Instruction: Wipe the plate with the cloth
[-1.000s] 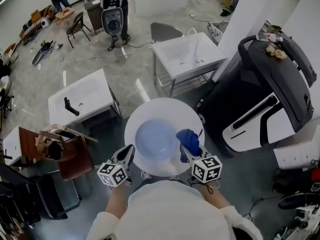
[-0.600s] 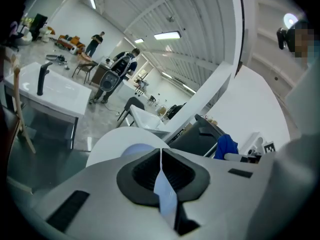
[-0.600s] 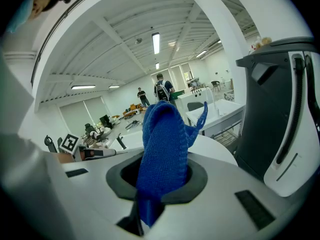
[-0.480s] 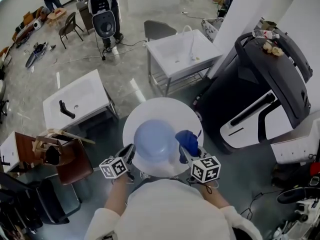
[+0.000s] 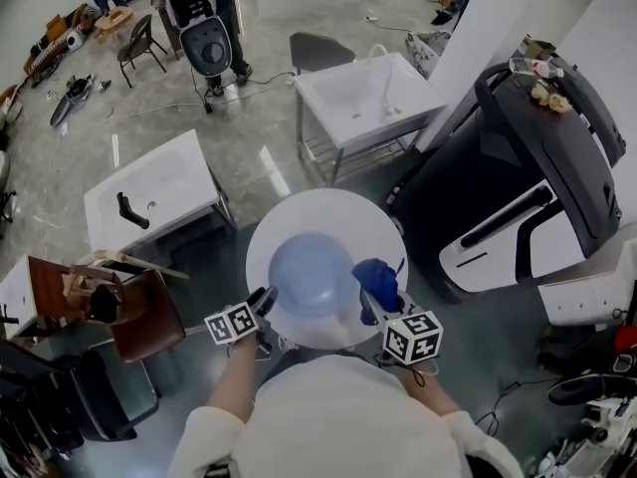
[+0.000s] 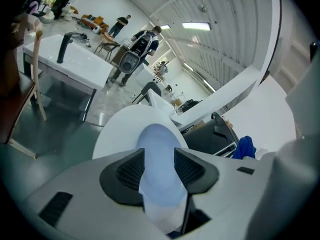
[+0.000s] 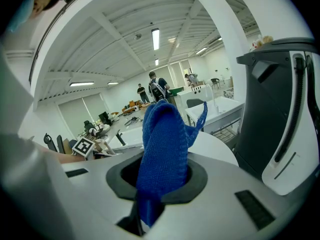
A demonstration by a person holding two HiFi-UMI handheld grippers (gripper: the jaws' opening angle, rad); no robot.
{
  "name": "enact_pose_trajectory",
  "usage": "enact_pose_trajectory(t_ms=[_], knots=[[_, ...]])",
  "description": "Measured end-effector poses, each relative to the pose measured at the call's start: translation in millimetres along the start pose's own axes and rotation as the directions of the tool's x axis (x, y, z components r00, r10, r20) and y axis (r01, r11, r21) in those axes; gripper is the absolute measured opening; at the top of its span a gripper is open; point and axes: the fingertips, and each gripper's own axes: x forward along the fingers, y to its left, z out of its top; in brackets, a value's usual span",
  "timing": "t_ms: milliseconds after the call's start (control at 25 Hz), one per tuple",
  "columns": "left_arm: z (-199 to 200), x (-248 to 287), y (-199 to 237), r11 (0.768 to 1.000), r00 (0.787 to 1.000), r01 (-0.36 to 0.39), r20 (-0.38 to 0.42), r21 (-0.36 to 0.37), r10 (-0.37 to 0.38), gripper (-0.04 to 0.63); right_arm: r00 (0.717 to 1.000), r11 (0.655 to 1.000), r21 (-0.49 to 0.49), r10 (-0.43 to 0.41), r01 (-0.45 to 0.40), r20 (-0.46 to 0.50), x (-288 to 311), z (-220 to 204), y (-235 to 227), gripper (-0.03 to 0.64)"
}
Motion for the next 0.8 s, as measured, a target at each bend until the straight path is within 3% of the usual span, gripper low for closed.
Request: enact_pose_trajectory(t_ms=[360, 640, 800], knots=[[-21, 21, 29, 0.991, 0.997, -0.040, -0.069, -0.130, 0.032, 0.259, 1.000, 1.000, 0.001, -0.007, 0.007, -0.017, -1, -4, 1, 0.084], [-34, 41, 40, 0.974, 0.991, -0.071, -0.127, -0.215, 0.044, 0.261, 1.000, 1.000, 0.001, -0.015, 0.015, -0.017, -4, 1, -3, 0.086], [-42, 45, 45, 0.972, 0.983, -0.100, -0.172, -0.213, 0.064, 0.261, 1.000, 1.000, 0.004, -0.026, 0.026, -0.017, -6, 0, -4, 0.085]])
